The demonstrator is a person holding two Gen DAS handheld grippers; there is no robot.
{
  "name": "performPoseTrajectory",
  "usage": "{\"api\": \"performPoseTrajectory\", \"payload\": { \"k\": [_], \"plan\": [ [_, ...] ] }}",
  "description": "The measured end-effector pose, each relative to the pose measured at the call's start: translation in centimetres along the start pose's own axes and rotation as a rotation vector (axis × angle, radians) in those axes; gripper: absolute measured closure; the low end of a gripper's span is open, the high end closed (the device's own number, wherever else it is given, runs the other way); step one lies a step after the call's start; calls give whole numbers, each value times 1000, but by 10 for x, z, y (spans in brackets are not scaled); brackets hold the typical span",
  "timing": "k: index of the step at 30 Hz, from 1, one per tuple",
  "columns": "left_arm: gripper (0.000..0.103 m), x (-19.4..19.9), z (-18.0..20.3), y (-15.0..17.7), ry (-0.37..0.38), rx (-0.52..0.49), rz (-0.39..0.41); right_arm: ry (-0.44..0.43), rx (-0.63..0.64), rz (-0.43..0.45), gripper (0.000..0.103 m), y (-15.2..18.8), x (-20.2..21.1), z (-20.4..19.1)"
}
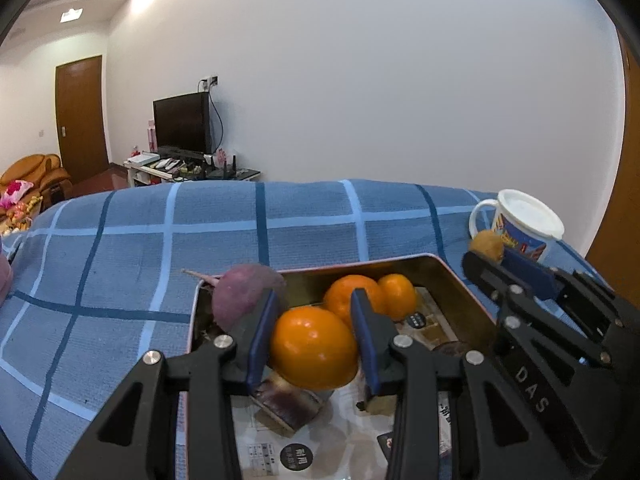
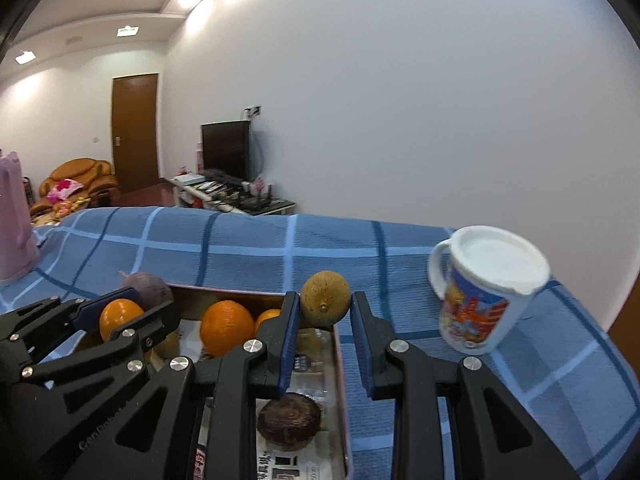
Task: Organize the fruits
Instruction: 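Lower the orange with left tool while right tool lowers the citrus into the tin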
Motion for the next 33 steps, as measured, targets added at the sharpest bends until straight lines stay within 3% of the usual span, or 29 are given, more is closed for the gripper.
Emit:
{"api": "performPoseTrajectory", "payload": {
  "k": [7,23,33],
  "plan": [
    [63,1,4,2,9,-13,-6,-79,3,-65,75,7,-12,-10],
    [63,0,-1,6,17,2,-35,-167,-3,-239,75,31,-37,-18],
    [63,0,0,6,18,9,-32,-191,-5,-248,75,31,-39,-20]
  ]
}}
Point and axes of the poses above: each gripper's, at about its wrist camera, not at the fingertips, and x roughly against the way its jaws point, z to its right, y to its underside, the point moved 9 cm from there along -x, roughly the way its jaws point, and after that the axes turned 1 degree about -z, right-handed, at the moved point
